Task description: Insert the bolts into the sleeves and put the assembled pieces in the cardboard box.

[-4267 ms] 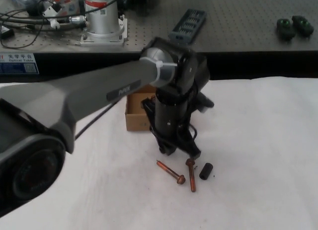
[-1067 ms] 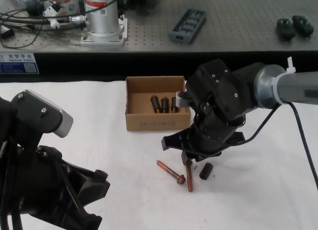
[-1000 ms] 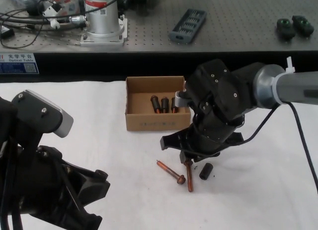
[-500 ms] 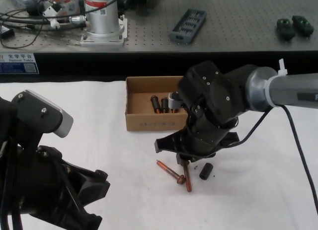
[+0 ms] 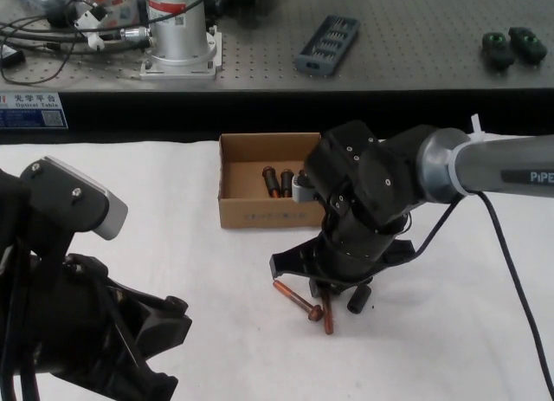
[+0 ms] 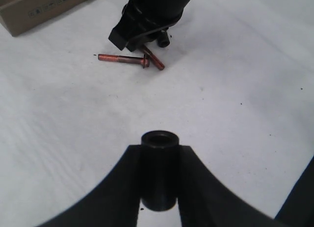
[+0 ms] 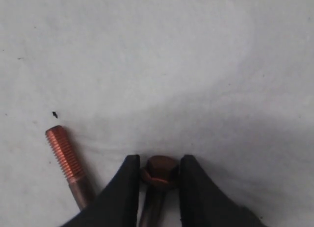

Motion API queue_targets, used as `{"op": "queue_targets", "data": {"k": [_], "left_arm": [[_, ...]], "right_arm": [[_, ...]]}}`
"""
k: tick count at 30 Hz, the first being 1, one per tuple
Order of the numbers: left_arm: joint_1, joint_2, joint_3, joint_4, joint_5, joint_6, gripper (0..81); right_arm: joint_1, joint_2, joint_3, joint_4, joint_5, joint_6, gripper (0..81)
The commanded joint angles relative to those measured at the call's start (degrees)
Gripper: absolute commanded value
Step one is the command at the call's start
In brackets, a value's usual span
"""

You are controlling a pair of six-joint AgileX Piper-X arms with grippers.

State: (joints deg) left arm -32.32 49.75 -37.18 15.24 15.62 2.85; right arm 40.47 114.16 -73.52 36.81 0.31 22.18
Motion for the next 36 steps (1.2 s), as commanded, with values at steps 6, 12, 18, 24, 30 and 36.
{"op": "queue_targets", "data": {"k": [6,12,18,24,30,36], "left_arm": [[0.12,-0.5,0.04,0.13,0.56,-0.79,0.6],[0.12,-0.18,0.11,-0.37,0.56,-1.54,0.6],[-0.13,2.94,4.12,-15.79,11.09,-3.44,0.6],[-0.85,8.34,7.62,-28.61,18.34,-3.88,0.6],[-4.61,13.78,8.91,-41.12,26.48,1.93,0.6],[-9.06,17.87,8.91,-52.59,26.66,0.72,0.6]], "right_arm": [[-0.31,-0.44,-0.29,0.07,-0.79,-2.27,3.7],[-0.31,-8.16,2.34,-2.28,3.85,-5.44,3.9],[-0.31,-22.45,14.1,-11.92,4.26,-7.35,3.9],[-0.31,-40.33,27.55,-21.15,4.26,-13.21,3.9],[-0.31,-57.83,36.65,-31.27,1.62,-16.65,3.9],[-0.31,-71.19,41.19,-33.94,-5.88,-17.01,3.9]]}}
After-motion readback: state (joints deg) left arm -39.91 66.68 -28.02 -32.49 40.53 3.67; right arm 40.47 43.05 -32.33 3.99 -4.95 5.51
